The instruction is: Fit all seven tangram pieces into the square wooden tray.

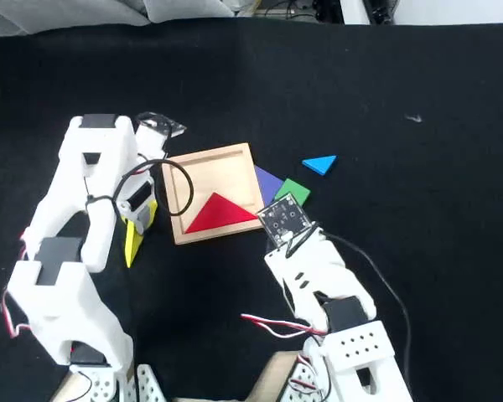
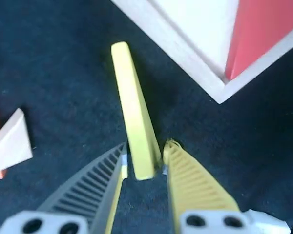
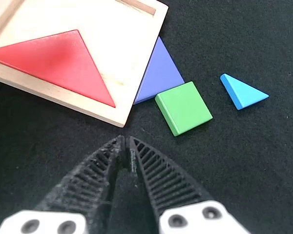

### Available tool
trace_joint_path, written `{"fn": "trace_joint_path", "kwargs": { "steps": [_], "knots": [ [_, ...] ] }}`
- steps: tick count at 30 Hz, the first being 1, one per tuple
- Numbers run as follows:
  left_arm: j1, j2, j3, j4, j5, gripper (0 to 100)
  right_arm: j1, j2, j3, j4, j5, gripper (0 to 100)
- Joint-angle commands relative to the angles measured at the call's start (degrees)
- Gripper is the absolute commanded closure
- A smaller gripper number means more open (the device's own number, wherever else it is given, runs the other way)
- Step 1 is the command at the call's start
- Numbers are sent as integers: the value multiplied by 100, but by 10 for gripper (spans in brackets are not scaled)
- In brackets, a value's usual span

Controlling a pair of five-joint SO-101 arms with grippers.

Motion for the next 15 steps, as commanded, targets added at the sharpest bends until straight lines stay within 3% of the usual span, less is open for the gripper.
{"fn": "trace_joint_path", "kwargs": {
  "steps": [1,4,8,15],
  "knots": [
    [84,-448,163,70,53,874,26,-110,-31,-26,53,986],
    [101,-360,312,26,53,882,26,-110,-31,-26,53,986],
    [92,-255,365,-185,62,977,26,-110,-31,-26,53,986],
    [110,-299,127,-123,536,970,26,-110,-31,-26,53,986]
  ]
}}
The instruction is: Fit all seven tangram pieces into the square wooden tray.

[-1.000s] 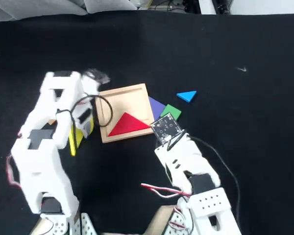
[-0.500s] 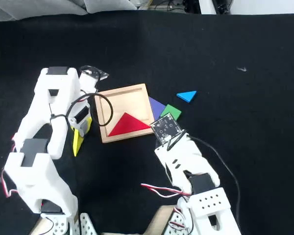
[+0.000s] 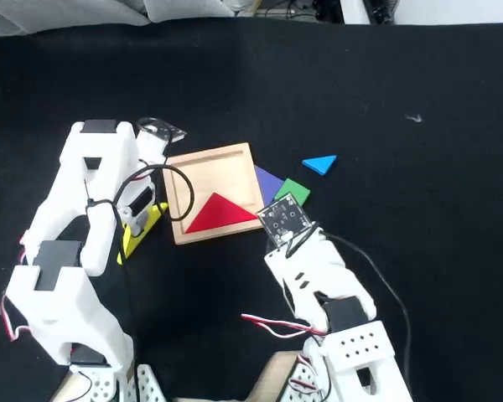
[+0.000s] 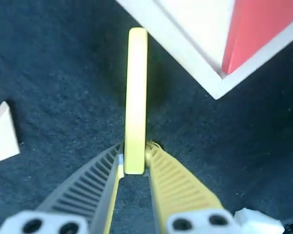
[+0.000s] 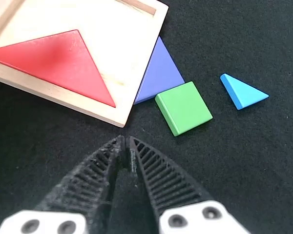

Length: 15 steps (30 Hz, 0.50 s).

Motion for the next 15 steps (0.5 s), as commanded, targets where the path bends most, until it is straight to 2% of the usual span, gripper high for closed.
{"fn": "trace_joint_path", "kwargs": {
  "steps": [1,4,7,11,15],
  "knots": [
    [84,-220,-470,185,484,970,26,-110,-31,-26,53,986],
    [66,-615,-1305,782,985,971,26,-110,-31,-26,53,986],
    [303,-1011,-2105,1108,2224,970,26,-110,-40,-26,53,986],
    [980,-958,-2176,774,4202,970,26,-110,-48,-26,53,986],
    [1481,-598,-2158,193,5231,967,44,-110,-48,-26,53,986]
  ]
}}
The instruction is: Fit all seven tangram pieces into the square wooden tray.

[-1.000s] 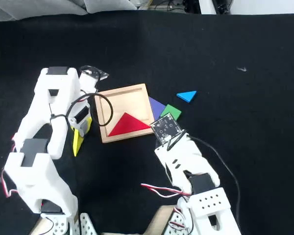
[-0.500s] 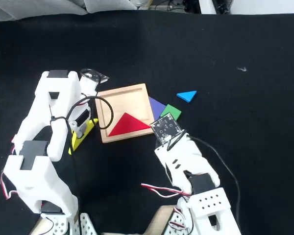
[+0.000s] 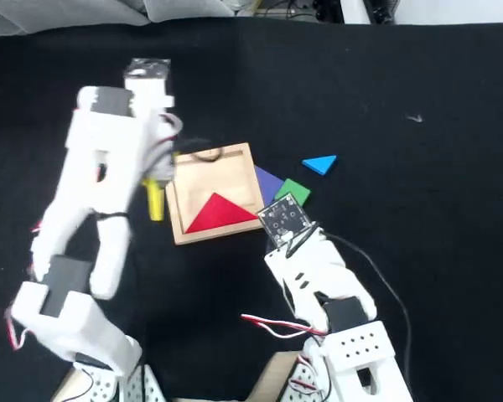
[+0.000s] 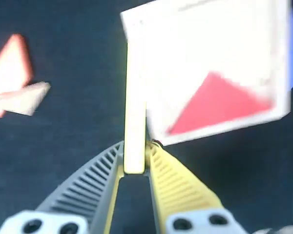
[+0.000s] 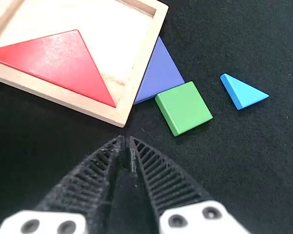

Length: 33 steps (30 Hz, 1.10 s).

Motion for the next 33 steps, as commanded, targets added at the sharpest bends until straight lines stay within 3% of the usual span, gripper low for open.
{"fn": "trace_joint_path", "kwargs": {
  "steps": [1,9,14,22,33],
  "knots": [
    [549,211,-321,-695,1231,967,44,-110,-48,-26,53,986],
    [426,1099,-321,-1292,2004,967,35,-110,-48,-26,53,986],
    [330,1213,-303,-1723,2110,970,26,-110,-48,-26,53,986],
    [330,1521,75,-1864,2629,970,26,-110,-48,-26,62,986],
    [101,1670,268,-1916,2593,970,26,-110,-40,-26,62,986]
  ]
}}
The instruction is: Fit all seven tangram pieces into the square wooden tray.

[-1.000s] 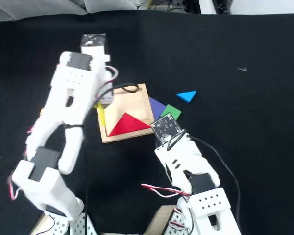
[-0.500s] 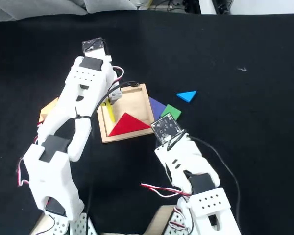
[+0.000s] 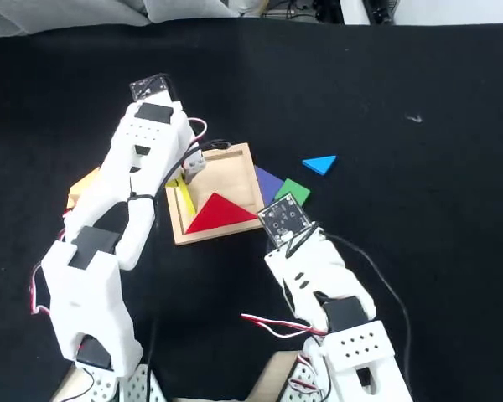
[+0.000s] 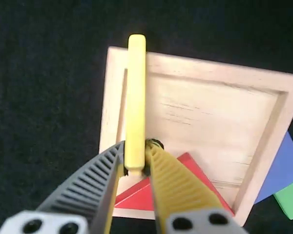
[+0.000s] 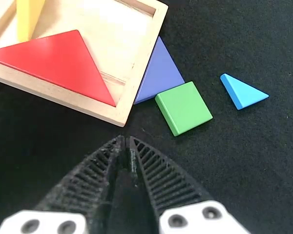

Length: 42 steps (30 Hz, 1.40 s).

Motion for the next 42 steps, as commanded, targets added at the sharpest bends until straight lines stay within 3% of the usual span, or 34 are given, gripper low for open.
{"fn": "trace_joint_path", "kwargs": {
  "steps": [1,17,34,42],
  "knots": [
    [-101,35,101,158,0,970,26,-110,-40,-26,62,986],
    [-462,18,532,905,-985,970,26,-110,-40,-26,62,986],
    [-1253,-9,479,1723,-2901,970,18,-110,-40,-26,62,986],
    [-1385,-862,541,1829,-3182,969,18,-110,-40,-26,62,986]
  ]
}}
